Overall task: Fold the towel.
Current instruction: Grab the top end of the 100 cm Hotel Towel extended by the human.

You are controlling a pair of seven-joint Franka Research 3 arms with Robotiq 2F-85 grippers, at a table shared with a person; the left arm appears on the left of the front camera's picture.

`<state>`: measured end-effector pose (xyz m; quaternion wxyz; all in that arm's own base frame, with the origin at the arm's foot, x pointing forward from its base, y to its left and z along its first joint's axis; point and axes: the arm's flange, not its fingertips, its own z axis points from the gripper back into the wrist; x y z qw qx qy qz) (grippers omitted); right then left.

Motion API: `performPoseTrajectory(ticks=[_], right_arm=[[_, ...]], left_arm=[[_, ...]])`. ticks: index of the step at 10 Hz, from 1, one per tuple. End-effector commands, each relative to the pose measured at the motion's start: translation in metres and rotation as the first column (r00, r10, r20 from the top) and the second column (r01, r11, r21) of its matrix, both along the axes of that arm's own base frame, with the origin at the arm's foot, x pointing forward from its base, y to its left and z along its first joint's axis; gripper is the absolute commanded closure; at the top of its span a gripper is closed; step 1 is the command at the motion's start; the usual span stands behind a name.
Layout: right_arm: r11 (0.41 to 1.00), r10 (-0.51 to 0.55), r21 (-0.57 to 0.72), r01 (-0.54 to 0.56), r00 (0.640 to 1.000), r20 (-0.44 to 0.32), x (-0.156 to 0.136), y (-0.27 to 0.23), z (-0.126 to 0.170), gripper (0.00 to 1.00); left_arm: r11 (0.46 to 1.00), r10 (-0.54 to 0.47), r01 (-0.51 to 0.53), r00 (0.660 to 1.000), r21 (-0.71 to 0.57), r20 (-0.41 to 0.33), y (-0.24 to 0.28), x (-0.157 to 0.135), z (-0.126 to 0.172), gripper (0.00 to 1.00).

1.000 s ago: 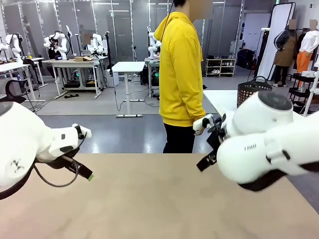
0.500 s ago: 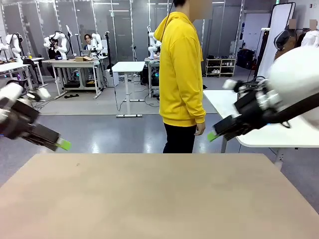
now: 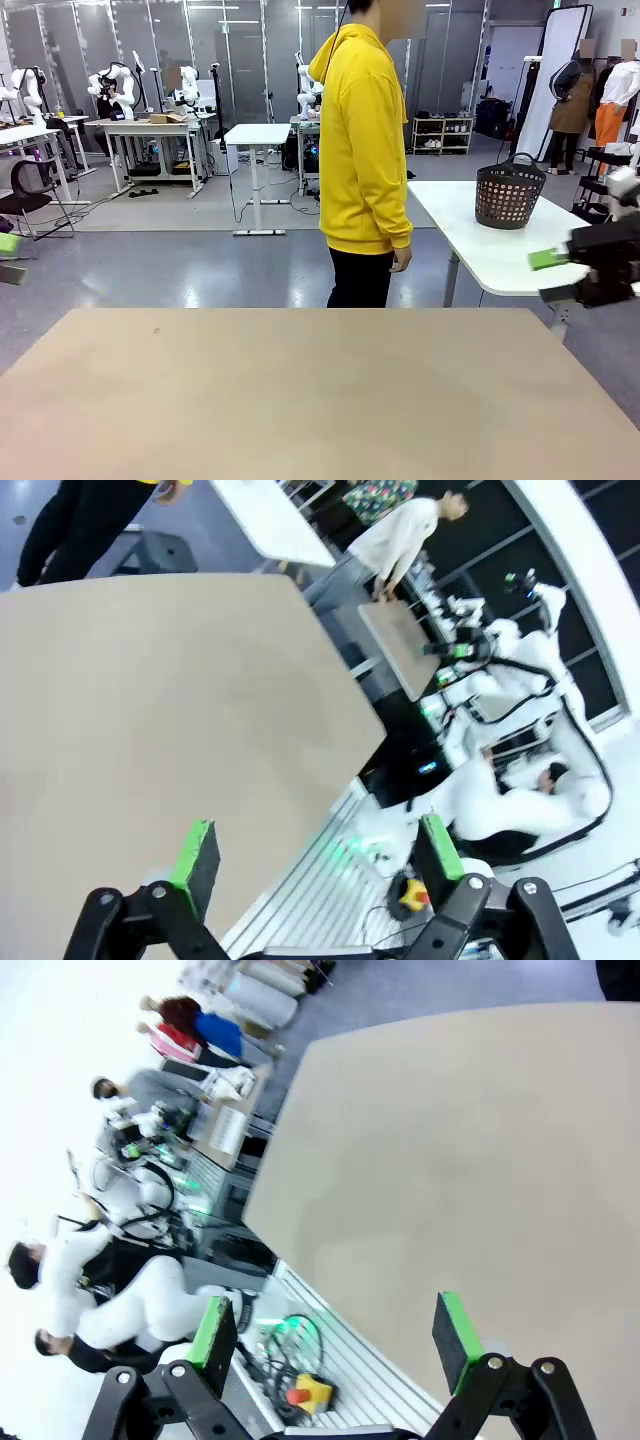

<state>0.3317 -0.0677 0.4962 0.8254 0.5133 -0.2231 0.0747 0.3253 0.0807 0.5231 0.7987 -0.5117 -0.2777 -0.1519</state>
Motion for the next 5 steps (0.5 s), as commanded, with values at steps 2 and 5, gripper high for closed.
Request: performPoseTrajectory(ticks=[2, 5], right_arm=[[0.988, -0.075, 0.139, 0.072, 0.997, 0.019, -0.025, -0.038, -0.025, 0.00], [0.971, -0.162, 0.180, 0.155, 0.986, 0.028, -0.047, -0.064, -0.036, 0.00]], left_arm=[[0.989, 0.082, -0.090, 0.994, -0.117, -0.072, 0.041, -0.018, -0.021, 0.00], [0.968, 0.192, -0.203, 0.978, -0.147, -0.082, 0.070, -0.045, -0.029, 0.00]])
